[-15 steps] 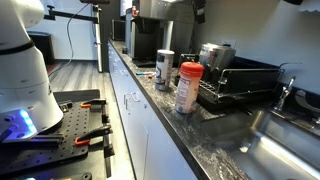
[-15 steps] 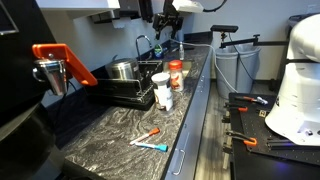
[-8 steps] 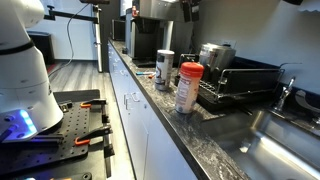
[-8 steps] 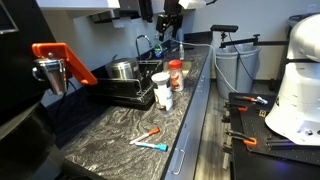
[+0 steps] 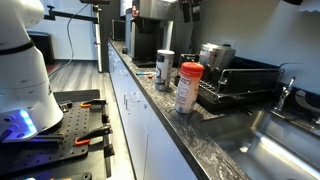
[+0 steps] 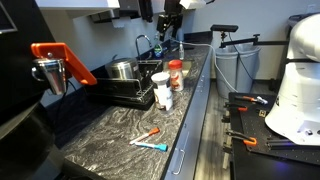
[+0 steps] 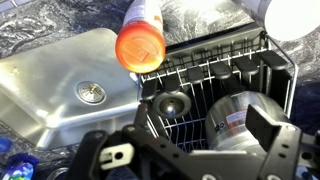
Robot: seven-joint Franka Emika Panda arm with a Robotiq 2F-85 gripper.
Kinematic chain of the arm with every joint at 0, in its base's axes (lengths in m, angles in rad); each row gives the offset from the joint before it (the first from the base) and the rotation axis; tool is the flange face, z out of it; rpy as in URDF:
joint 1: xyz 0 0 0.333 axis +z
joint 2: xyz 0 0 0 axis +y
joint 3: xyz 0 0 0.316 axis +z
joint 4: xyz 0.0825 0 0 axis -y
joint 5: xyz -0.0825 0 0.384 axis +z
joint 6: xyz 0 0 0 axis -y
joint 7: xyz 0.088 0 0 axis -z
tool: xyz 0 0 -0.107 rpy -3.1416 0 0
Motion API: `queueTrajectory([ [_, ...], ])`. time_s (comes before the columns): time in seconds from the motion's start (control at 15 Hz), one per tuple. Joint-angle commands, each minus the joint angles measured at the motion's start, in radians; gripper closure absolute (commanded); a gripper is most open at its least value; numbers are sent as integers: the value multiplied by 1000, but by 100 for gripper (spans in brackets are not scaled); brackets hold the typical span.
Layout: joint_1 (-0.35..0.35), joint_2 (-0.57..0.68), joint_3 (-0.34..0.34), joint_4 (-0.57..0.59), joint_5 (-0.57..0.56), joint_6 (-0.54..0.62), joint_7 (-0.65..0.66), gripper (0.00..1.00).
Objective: Put the black object in the dish rack
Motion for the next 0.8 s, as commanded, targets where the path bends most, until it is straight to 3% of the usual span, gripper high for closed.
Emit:
queueTrajectory([
  [0.0,2,19,-25,12,-3,-2,-82,0],
  [0.33,58,57,-107,24,72,-37,-344,0],
  [0.73,110,43,-123,3,111,-99,-549,0],
])
